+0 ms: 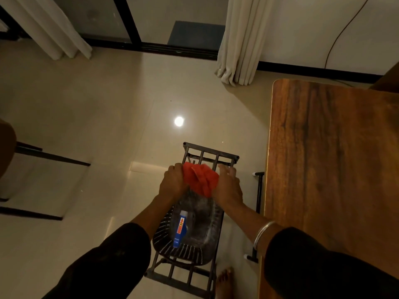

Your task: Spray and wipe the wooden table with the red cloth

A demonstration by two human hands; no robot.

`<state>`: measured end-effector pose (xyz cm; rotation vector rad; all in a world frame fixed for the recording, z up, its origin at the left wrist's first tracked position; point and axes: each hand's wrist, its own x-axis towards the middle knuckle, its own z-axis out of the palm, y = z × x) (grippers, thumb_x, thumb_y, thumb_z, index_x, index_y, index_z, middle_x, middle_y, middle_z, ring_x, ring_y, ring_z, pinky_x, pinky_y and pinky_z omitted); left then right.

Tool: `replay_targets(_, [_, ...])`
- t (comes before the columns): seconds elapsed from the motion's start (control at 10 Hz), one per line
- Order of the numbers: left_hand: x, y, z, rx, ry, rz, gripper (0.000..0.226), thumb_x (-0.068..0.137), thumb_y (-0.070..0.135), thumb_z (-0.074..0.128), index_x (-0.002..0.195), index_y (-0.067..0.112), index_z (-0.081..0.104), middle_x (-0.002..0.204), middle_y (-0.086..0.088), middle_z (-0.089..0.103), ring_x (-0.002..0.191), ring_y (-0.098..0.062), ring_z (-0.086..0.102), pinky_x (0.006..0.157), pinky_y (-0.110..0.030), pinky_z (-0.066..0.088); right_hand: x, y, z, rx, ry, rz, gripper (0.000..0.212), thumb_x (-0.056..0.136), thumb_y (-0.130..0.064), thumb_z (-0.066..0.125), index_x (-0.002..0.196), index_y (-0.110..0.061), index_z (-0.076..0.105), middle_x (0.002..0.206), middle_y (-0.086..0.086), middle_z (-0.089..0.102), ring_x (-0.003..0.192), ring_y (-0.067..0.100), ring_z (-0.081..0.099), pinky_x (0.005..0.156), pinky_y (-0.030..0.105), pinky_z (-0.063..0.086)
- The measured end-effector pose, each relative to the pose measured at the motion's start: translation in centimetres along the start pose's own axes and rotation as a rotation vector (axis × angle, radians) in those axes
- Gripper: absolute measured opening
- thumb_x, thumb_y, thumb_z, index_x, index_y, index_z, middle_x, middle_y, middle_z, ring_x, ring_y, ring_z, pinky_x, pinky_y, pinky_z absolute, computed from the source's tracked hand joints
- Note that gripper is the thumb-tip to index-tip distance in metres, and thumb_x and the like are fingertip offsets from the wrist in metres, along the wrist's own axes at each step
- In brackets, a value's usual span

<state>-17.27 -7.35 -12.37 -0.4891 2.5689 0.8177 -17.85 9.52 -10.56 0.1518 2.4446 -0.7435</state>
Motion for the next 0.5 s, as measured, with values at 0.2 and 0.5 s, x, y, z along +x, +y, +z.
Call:
replay_targets(0.2, [1.2, 0.2, 0.9, 0.379, 0.113, 0.216, 0.086, 0.081, 0.049, 0.069, 0.149, 0.024, 0.024, 0.154, -0.012, 0.026, 0.14, -0.035, 0.027, 0.109, -0.052, 0.035, 1.6, -0.3, 1.5, -0.312, -0.054, -0.211, 0.093, 0.094, -0.044, 0.079, 0.165, -0.021, 0.023, 0.164, 0.01, 0.037, 0.146, 0.033, 0.042, 0.117, 0.047, 0.044])
replay_targets(0.5, [1.5, 1.2, -0.1, 0.383, -0.114, 0.268, 0.06, 0.09, 0.031, 0.061, 0.143, 0.014, 0.038, 0.141, -0.011, 0.05, 0.129, -0.03, 0.047, 0.107, -0.051, 0.04, -0.2, 0.0, 0.3, -0.294, -0.198, -0.251, 0.084, 0.098, -0.035, 0.076, 0.163, -0.013, 0.027, 0.157, 0.016, 0.039, 0.136, 0.036, 0.052, 0.111, 0.047, 0.049])
